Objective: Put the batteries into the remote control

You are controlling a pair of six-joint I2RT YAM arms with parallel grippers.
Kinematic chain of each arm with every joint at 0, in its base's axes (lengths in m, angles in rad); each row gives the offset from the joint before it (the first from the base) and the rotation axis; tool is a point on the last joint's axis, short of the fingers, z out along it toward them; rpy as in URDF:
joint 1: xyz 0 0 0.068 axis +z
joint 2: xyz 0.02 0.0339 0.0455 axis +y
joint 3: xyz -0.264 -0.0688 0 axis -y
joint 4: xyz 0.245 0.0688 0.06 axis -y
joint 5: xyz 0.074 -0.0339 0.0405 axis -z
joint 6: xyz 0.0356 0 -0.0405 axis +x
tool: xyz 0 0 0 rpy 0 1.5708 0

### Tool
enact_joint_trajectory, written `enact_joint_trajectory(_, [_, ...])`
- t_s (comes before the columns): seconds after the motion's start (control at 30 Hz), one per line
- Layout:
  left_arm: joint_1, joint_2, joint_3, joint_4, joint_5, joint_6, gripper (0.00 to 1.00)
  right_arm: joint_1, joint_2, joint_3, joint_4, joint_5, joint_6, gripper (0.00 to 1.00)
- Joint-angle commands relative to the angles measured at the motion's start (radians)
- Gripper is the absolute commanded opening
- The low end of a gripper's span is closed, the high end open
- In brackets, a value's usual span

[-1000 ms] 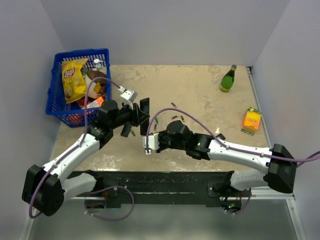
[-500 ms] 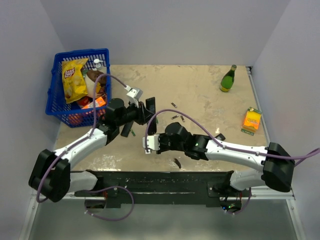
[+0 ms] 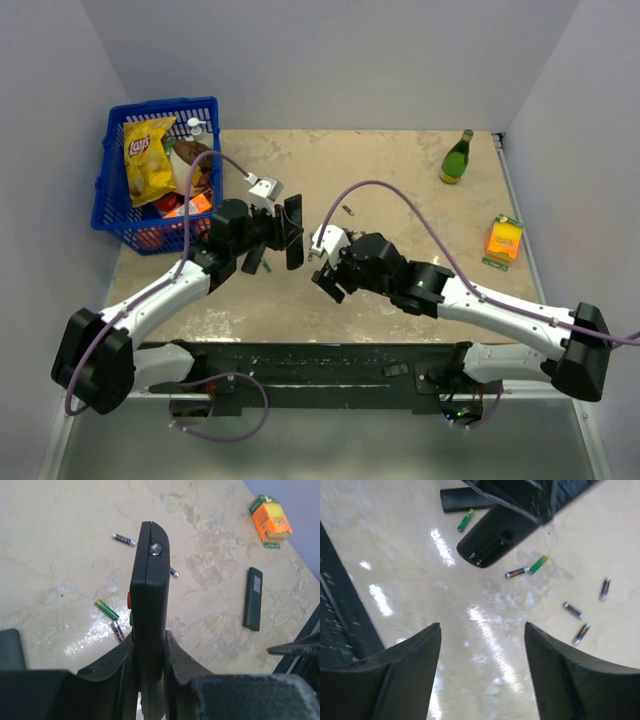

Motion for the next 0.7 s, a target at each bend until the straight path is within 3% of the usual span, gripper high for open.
enact_joint_trajectory(0.0, [0.000,-0.082,0.056,0.011,-0.070,0.061,0.00,0.001,-0.056,0.091,-0.236,0.080,0.388,0.90])
enact_joint_trajectory(0.07, [0.000,-0.096,0.064,-0.001,-0.070,0.065,0.00,0.001,-0.074,0.085,-0.278,0.097,0.508,0.98])
enact_joint_trajectory(0.17, [0.000,-0.116,0.064,0.001,-0.061,0.063,0.00,-0.001,-0.126,0.059,-0.356,0.209,0.703,0.98])
enact_joint_trajectory(0.3, [0.000,-0.131,0.068,-0.004,-0.060,0.065,0.00,0.002,-0.161,0.028,-0.448,0.174,0.816,0.98])
enact_joint_trajectory(0.33, [0.000,-0.137,0.070,-0.004,-0.058,0.065,0.00,0.001,-0.162,0.022,-0.468,0.173,0.872,0.93])
enact_joint_trajectory(0.37, [0.000,-0.141,0.068,-0.004,-0.057,0.065,0.00,0.001,-0.157,0.013,-0.523,0.179,0.902,0.76])
enact_joint_trajectory(0.43, [0.000,-0.145,0.068,-0.005,-0.054,0.065,0.00,0.001,-0.129,0.004,-0.584,0.170,0.969,0.67])
enact_joint_trajectory(0.47, [0.000,-0.145,0.068,-0.007,-0.052,0.065,0.00,0.001,-0.117,0.002,-0.641,0.165,0.988,0.57])
enact_joint_trajectory(0.57, [0.000,-0.150,0.070,-0.009,-0.049,0.063,0.00,0.002,-0.083,-0.039,-0.680,0.104,1.046,0.45])
enact_joint_trajectory(0.67, [0.000,-0.150,0.073,-0.009,-0.046,0.066,0.00,0.004,-0.094,-0.090,-0.686,0.097,1.071,0.43])
